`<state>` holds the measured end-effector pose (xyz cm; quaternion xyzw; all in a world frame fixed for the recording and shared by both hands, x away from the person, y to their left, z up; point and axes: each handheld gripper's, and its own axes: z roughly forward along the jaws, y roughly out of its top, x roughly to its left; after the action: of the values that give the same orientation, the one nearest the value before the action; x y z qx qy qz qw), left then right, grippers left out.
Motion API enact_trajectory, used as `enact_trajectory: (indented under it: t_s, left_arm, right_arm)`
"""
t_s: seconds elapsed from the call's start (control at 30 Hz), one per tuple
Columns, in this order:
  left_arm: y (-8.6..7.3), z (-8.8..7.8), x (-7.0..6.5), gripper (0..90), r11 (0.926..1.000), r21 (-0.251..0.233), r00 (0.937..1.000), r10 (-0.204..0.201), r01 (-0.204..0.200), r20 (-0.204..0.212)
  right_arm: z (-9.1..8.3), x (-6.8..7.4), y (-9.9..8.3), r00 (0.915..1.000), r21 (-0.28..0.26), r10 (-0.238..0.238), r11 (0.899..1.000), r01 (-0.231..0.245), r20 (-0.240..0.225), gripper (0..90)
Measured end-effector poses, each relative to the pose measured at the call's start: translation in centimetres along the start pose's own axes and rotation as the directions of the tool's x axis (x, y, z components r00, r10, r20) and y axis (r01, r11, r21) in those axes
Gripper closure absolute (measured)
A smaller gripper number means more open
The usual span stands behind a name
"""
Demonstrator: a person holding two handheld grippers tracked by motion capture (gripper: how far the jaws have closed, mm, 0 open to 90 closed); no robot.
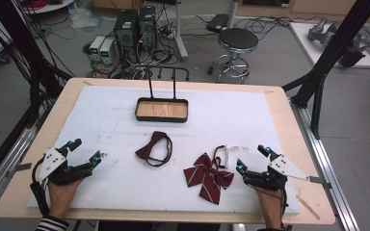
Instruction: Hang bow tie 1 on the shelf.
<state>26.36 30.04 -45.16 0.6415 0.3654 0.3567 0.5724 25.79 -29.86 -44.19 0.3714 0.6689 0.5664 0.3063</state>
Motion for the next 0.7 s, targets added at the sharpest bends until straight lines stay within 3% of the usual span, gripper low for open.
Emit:
enact_trajectory:
  t_s: [0.1, 0.17, 0.23, 0.27, 0.37, 0.47, 0.5, 0.53, 0.67, 0.7]
  left_arm:
    - [0.0, 0.0, 0.0, 16.6, 1.0000, -0.001, 1.0000, 0.002, -0.002, 0.000]
    - [0.0, 0.0, 0.0, 16.6, 1.0000, -0.002, 1.0000, 0.001, -0.001, 0.000]
    - [0.0, 0.0, 0.0, 16.6, 1.0000, -0.001, 1.0000, 0.002, -0.002, 0.000]
    - [0.0, 0.0, -0.1, 16.6, 1.0000, -0.003, 1.0000, 0.003, -0.003, -0.002]
    - [0.0, 0.0, -0.1, 16.6, 1.0000, -0.003, 1.0000, 0.007, -0.007, -0.003]
    - [0.0, 0.0, -0.1, 16.6, 1.0000, -0.002, 1.0000, 0.006, -0.006, -0.003]
    - [0.0, 0.0, -0.1, 16.6, 1.0000, -0.002, 1.0000, 0.006, -0.006, -0.003]
    - [0.0, 0.0, -0.1, 16.6, 1.0000, -0.002, 1.0000, 0.005, -0.005, -0.004]
    - [0.0, 0.0, -0.1, 16.7, 1.0000, 0.001, 1.0000, 0.009, -0.009, -0.005]
    - [0.0, 0.0, -0.1, 16.7, 1.0000, 0.001, 0.9999, 0.009, -0.009, -0.006]
  right_arm:
    - [0.2, 0.3, 0.6, 0.9997, 0.033, -0.012, 0.999, 0.012, -0.021, 5.6]
    - [0.5, 1.1, 2.1, 0.9968, 0.074, -0.035, 0.996, 0.040, -0.071, 5.6]
    - [0.6, 1.2, 2.4, 0.9953, 0.078, -0.053, 0.995, 0.060, -0.080, 5.6]
    - [0.9, 1.8, 3.5, 0.9911, 0.114, -0.068, 0.990, 0.081, -0.114, 5.6]
    - [1.3, 2.3, 4.4, 0.9861, 0.137, -0.093, 0.984, 0.112, -0.138, 5.6]
    - [2.1, 2.9, 5.4, 0.9754, 0.192, -0.128, 0.968, 0.162, -0.180, 5.6]
    - [2.1, 2.9, 5.4, 0.9754, 0.192, -0.128, 0.968, 0.162, -0.180, 5.6]
    - [2.6, 3.1, 5.7, 0.9690, 0.230, -0.131, 0.957, 0.179, -0.209, 5.6]
    - [3.2, 3.7, 6.1, 0.9543, 0.293, -0.148, 0.930, 0.224, -0.260, 5.7]
    - [3.3, 3.9, 6.1, 0.9489, 0.318, -0.165, 0.915, 0.249, -0.269, 5.7]
